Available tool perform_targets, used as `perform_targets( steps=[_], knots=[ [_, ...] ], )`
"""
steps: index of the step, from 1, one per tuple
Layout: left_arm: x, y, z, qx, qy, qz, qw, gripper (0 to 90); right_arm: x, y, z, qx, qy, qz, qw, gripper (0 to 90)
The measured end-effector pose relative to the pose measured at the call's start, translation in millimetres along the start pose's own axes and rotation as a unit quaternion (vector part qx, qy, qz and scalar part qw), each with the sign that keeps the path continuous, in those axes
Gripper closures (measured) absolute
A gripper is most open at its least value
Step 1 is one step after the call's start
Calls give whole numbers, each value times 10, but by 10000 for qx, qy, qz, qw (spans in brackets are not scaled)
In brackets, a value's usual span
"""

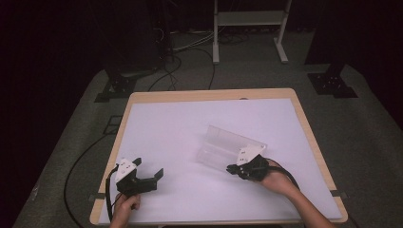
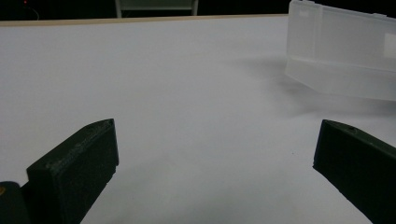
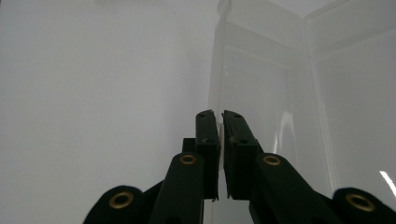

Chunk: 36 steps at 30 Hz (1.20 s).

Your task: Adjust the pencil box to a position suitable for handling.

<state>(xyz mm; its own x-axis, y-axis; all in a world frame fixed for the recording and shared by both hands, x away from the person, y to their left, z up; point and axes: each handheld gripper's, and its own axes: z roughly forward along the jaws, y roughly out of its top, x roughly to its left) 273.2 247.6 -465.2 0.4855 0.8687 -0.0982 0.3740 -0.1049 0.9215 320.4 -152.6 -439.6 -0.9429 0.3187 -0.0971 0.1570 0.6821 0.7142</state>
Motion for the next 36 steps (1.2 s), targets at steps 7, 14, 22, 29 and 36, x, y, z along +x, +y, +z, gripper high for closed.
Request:
perform_targets(
  steps=[7, 14, 22, 29, 36],
  knots=[
    [2, 0, -1, -7, -3, -10, 10000, 0, 43, -4, 78, 61, 193, 12, 9998, 849],
    [1, 0, 0, 4, -6, 5, 10000, 0, 46, -29, 111, 56, 261, 153, 9995, 851],
    [-1, 0, 0, 4, -5, 7, 10000, 0, 44, -88, 147, 64, 395, 392, 9984, 850],
    [-2, -1, -1, 0, -27, 6, 10000, 0, 32, -108, 143, 43, 476, 619, 9969, 845],
    [-4, -5, -8, -27, -22, -12, 10000, 0, 25, -118, 146, 54, 558, 709, 9959, 821]
  ],
)
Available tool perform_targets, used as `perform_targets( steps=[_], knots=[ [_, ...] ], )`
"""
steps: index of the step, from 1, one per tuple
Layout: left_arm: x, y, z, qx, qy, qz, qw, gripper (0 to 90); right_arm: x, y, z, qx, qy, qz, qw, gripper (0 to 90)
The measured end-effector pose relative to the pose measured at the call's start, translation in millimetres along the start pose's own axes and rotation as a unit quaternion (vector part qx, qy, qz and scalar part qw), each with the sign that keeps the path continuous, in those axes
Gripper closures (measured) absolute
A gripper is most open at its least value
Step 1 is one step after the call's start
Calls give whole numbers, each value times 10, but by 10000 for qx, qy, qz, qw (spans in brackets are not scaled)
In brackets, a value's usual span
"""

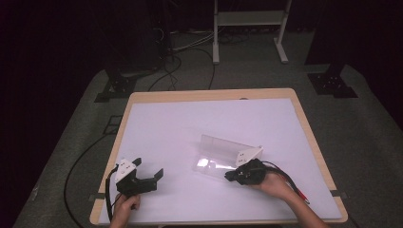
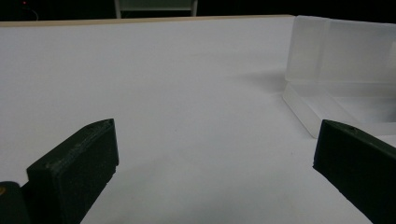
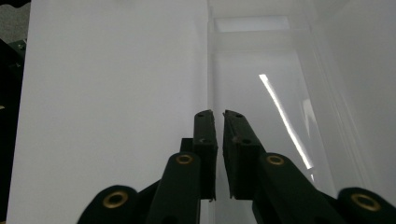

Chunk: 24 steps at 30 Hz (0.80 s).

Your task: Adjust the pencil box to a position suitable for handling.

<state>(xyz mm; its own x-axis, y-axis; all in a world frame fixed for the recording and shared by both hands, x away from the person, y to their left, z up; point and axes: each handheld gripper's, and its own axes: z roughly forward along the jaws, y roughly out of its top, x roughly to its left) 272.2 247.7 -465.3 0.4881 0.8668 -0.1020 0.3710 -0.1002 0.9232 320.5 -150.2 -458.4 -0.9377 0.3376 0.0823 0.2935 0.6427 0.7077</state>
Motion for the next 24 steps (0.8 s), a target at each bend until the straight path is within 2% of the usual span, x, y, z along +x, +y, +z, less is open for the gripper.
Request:
perform_targets(
  steps=[5, 7, 12, 21, 24],
  knots=[
    [6, 3, 4, 8, -49, 26, 10000, 0, -7, -5, -10, -41, 33, 79, 10000, 775],
    [8, 2, 2, 0, -50, 8, 10000, 0, -10, -3, -23, -42, 49, 95, 9999, 737],
    [-2, 2, 4, 3, -43, 40, 10000, 0, -41, 1, -122, -269, 95, 186, 9994, 613],
    [-3, 7, 16, 33, -65, 57, 10000, 0, -77, -24, -284, -379, -99, 334, 9987, 454],
    [5, 4, 6, 8, -92, 34, 10000, 0, -78, -34, -312, -298, -256, 352, 9986, 416]
  ],
)
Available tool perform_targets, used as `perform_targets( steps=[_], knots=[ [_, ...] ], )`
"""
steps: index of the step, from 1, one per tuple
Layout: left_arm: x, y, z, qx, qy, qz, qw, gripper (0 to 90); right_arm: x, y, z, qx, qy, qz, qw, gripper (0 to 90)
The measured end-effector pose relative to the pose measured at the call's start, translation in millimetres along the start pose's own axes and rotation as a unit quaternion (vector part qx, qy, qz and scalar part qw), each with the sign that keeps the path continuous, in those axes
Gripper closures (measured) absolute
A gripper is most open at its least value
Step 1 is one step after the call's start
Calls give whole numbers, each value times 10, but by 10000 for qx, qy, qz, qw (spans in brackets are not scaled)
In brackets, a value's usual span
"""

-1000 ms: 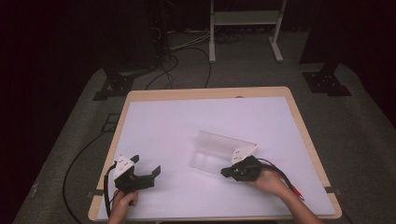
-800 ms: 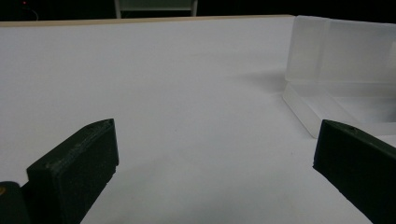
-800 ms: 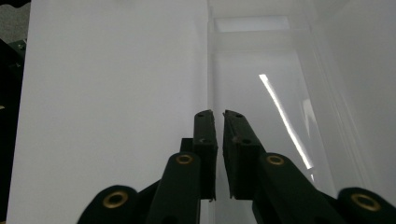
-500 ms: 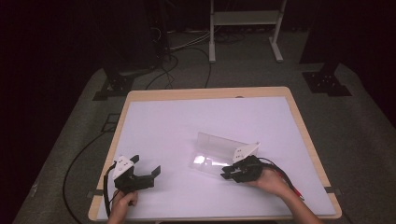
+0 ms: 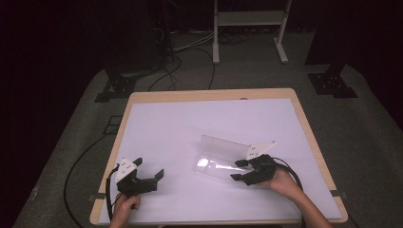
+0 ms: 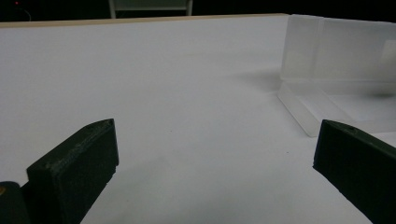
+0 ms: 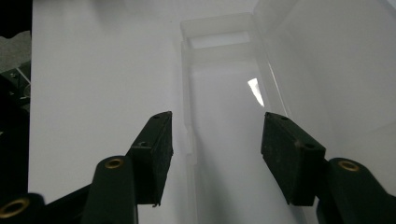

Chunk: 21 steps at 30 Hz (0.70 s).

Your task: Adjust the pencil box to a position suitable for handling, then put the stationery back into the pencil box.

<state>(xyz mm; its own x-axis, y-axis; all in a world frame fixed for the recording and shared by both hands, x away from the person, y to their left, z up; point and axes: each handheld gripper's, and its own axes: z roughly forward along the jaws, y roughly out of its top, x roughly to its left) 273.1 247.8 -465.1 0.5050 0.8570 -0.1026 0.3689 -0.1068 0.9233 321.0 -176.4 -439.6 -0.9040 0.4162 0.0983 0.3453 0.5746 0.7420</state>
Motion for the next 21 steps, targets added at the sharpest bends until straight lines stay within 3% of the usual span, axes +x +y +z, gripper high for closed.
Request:
perform_targets(
  steps=[21],
  knots=[
    [-12, 2, 8, 41, 7, 62, 10000, 0, -54, -159, -420, -414, -406, 346, 9977, 373]
  ],
)
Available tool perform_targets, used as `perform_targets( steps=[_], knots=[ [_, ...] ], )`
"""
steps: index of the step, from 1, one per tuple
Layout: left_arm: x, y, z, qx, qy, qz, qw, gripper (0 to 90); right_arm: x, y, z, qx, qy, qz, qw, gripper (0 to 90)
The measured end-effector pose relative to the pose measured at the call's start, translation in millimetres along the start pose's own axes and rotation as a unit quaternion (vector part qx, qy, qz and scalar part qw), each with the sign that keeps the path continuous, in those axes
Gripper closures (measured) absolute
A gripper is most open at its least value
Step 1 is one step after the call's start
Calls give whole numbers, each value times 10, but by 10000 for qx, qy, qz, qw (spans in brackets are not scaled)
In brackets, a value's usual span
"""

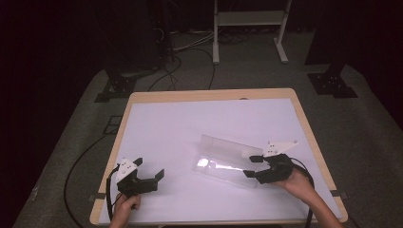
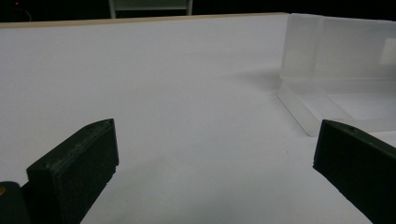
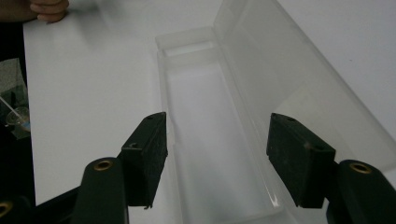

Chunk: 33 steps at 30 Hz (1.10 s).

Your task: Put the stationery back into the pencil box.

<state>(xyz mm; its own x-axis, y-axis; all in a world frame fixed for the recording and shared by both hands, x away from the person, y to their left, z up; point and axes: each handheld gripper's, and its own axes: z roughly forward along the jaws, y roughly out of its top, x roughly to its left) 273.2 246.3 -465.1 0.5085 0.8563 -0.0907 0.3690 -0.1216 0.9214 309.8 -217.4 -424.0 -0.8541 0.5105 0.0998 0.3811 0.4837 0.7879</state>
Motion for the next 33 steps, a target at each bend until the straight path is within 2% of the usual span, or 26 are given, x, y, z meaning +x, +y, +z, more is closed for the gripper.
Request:
perform_targets(
  steps=[13, 25, 33],
  knots=[
    [-4, -2, -2, -9, 26, -2, 10000, 0, -73, -165, -275, -77, -256, 207, 9994, 367],
    [-9, -3, -1, 7, 41, 33, 10000, 0, -87, -343, -421, -37, -383, 334, 9987, 375],
    [-1, -4, -9, -8, 54, 9, 10000, 0, -112, -514, -550, -30, -604, 472, 9971, 377]
  ],
)
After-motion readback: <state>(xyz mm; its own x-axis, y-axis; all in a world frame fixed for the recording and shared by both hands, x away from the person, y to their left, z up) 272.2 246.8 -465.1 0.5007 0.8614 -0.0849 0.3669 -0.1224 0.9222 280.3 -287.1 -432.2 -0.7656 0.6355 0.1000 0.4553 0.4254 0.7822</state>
